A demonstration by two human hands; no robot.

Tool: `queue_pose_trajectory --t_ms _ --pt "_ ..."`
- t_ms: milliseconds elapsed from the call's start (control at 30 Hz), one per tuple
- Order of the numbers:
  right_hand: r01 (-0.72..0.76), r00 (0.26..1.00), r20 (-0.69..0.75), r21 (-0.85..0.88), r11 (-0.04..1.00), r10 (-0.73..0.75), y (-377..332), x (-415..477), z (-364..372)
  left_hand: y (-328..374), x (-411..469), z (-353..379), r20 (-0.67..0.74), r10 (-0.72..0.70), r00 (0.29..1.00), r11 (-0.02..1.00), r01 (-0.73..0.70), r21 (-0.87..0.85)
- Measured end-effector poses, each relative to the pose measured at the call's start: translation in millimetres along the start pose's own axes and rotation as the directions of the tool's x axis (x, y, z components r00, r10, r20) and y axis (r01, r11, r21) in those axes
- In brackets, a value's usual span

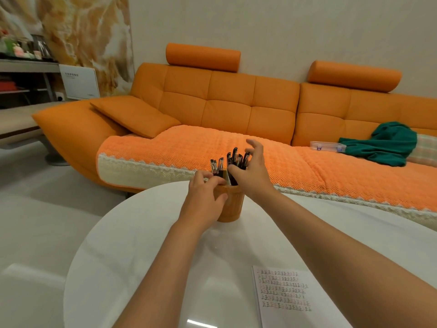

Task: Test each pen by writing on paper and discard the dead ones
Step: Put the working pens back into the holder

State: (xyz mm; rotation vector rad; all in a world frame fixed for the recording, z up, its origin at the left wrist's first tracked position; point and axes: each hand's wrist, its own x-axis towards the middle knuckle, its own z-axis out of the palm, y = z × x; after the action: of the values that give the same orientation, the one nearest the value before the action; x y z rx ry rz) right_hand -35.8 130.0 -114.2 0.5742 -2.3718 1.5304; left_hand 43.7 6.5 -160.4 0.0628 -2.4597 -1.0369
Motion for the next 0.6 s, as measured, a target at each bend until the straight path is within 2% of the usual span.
queue_pose_trajectory --t_ms 100,200,300,467,533,600 --pt "0.097 0.994 0.06 -0.104 0.99 -0.091 -10.2 6.5 -1.8 -0.4 -0.5 2.8 -0.008 -0.016 1.0 0.998 0.016 -0.062" --pt "0.128 0.98 0.183 -0.26 0.957 -0.081 -10.3 8.6 -0.8 0.0 -0.6 4.0 -0.018 -0.054 0.998 0.99 0.052 -0.128" --pt "0.162 0.978 0.18 -0.364 0.917 -0.102 -6.9 6.1 -1.3 0.6 -0.3 3.2 0.001 -0.078 0.997 0.984 0.077 -0.161" --pt "0.164 0.976 0.186 -0.278 0.947 -0.114 -3.1 3.2 -4.4 0.8 0.8 2.9 0.014 -0.094 0.995 0.979 0.095 -0.179" --pt "0.105 0.985 0.153 -0.197 0.975 -0.076 -2.0 1.7 -5.5 0.9 1.5 3.1 0.004 -0.1 0.995 0.976 0.099 -0.192" --pt "0.065 0.988 0.149 -0.19 0.98 -0.037 0.0 0.6 -6.8 1.0 1.4 3.2 -0.003 -0.098 0.995 0.974 0.096 -0.205"
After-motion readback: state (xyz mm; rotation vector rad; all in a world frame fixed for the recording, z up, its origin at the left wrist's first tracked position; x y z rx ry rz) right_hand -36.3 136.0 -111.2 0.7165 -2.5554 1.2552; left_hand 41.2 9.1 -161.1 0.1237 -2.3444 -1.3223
